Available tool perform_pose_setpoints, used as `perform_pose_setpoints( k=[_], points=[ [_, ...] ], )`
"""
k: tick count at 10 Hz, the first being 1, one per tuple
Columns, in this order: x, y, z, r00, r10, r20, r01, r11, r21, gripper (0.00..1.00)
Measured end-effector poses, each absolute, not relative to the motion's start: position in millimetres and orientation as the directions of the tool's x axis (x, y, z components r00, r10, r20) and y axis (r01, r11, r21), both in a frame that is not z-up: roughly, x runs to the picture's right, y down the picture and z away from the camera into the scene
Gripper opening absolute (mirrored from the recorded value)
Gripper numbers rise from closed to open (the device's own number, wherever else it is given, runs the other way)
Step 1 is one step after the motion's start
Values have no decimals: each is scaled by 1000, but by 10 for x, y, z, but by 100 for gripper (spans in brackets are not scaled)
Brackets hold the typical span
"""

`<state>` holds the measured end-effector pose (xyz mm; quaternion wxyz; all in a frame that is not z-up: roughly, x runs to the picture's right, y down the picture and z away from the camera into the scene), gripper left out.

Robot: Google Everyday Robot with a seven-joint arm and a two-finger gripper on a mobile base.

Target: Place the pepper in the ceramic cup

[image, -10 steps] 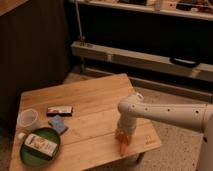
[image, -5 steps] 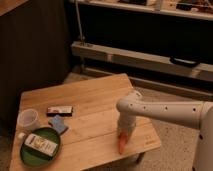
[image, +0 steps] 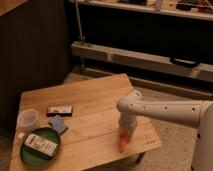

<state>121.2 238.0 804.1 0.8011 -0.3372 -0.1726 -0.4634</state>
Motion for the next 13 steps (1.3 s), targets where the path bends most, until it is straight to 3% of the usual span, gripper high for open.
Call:
perform_pose_setpoints(
  k=[6,13],
  points=[
    [707,1348,7385,459,-748,480,888,393,-237,11],
    [-700,372,7208,293,-847,444,902,398,165,11]
  ],
)
